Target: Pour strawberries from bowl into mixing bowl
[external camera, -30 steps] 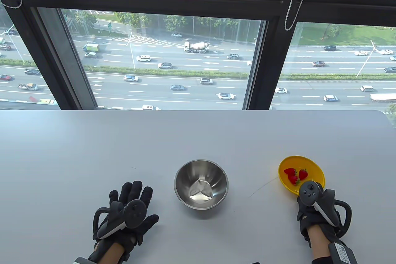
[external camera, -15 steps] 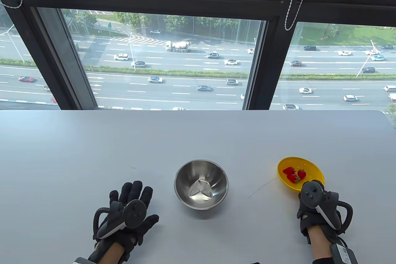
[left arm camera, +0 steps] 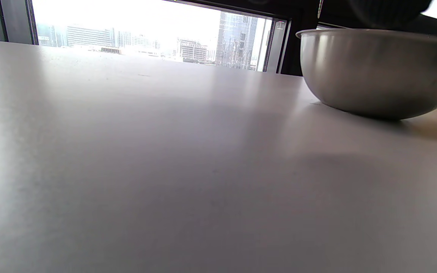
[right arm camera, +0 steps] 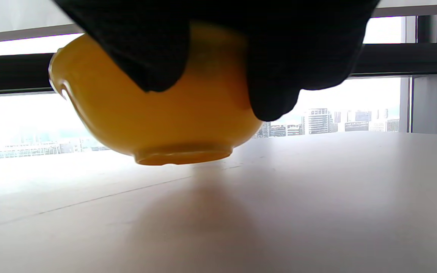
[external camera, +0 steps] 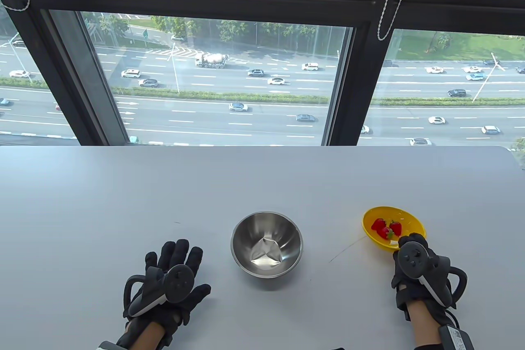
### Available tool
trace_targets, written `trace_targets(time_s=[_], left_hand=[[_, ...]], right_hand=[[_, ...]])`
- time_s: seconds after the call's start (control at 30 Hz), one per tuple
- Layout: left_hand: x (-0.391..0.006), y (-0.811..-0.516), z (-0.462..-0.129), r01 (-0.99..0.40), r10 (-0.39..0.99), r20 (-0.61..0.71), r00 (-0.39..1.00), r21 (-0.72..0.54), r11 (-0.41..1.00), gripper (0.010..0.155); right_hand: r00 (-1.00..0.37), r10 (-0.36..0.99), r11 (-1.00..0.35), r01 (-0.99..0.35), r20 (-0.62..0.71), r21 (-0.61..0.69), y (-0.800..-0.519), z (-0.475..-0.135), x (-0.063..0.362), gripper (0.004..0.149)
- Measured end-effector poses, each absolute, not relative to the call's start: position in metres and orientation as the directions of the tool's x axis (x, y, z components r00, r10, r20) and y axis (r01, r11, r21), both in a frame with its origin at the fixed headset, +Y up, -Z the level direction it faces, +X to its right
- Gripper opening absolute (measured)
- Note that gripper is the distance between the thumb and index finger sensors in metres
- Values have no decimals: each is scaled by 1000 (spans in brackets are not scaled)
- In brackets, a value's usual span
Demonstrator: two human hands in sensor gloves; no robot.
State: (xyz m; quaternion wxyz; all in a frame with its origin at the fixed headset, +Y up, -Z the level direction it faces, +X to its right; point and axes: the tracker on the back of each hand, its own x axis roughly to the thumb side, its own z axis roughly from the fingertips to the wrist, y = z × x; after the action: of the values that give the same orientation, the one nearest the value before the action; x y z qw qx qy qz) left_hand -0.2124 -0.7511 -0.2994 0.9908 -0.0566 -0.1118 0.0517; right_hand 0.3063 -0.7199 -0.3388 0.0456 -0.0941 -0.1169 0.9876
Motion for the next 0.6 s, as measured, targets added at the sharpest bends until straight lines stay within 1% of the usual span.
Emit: trace_targets(time_s=[0.43, 0.6], left_hand=[[-212, -751, -299, -86, 112, 221, 969, -122, 989, 88], [-211, -752, -299, -84, 110, 225, 968, -124, 989, 88]], right_hand=[[-995, 96, -952, -80, -39, -294, -703, -329, 265, 48], [-993, 115, -942, -118, 29, -315, -696, -324, 248, 48]])
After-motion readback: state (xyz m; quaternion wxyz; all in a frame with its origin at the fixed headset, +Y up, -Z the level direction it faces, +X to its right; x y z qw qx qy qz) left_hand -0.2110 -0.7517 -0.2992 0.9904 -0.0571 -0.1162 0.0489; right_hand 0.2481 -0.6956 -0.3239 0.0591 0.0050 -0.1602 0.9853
